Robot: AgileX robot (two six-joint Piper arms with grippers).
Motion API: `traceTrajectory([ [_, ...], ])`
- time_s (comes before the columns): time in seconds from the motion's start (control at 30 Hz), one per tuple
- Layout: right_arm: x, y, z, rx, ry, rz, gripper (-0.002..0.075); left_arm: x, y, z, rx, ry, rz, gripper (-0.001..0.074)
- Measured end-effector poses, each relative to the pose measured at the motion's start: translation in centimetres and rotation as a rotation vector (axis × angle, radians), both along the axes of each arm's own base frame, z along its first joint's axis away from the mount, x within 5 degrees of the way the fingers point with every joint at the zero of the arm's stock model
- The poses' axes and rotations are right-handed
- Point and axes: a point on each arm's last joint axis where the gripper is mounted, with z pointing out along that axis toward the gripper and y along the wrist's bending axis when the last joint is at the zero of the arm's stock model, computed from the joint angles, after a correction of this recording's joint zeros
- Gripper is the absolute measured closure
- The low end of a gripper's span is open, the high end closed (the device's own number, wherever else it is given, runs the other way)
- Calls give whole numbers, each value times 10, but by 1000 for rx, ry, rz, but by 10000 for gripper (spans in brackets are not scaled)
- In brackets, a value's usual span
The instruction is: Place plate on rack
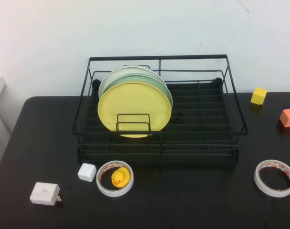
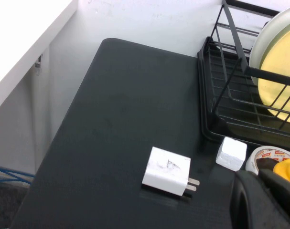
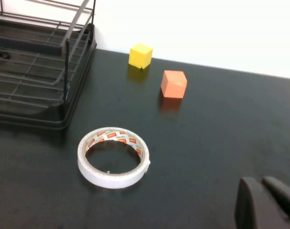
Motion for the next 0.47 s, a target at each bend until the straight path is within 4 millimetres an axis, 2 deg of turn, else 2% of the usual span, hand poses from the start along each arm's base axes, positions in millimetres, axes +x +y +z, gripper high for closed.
traceTrajectory([
  [0.47,-1,0,-1,110,13,-46,728,0,0,0,0,2,0,736],
])
